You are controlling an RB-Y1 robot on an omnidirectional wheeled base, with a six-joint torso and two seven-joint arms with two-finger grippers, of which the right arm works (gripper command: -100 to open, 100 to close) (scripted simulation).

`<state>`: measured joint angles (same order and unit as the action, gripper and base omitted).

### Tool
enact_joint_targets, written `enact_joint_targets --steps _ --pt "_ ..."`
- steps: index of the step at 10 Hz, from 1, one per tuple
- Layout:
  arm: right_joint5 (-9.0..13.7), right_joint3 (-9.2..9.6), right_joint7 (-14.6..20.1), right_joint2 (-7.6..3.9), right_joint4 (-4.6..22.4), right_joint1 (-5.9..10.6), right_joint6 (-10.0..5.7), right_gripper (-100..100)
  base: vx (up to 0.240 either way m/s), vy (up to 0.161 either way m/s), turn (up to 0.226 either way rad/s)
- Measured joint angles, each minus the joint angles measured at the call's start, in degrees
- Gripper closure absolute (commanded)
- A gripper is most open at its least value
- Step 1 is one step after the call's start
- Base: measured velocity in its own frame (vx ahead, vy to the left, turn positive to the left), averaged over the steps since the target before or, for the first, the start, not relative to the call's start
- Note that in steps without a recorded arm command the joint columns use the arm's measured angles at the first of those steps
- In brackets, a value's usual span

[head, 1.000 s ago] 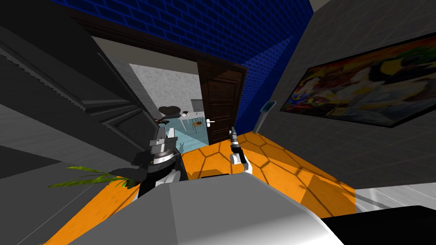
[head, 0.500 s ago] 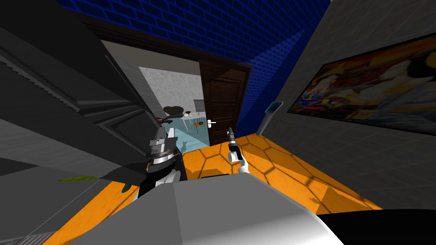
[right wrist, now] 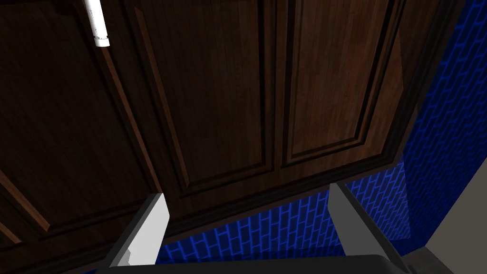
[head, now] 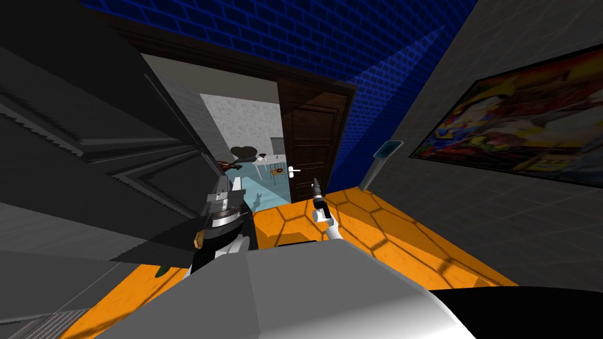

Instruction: Pull the door open

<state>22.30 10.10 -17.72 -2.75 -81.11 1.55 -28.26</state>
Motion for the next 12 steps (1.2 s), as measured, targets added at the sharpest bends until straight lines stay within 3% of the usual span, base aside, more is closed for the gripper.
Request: enact_joint_targets --steps 5,12 --pt "3.5 0.92 -1.7 0.72 6.1 3.51 0.29 -100 0.057 -0.018 0.051" --pt "9.5 2.49 -3.8 1.83 17.2 9.59 0.13 -100 0.094 -0.013 0.067"
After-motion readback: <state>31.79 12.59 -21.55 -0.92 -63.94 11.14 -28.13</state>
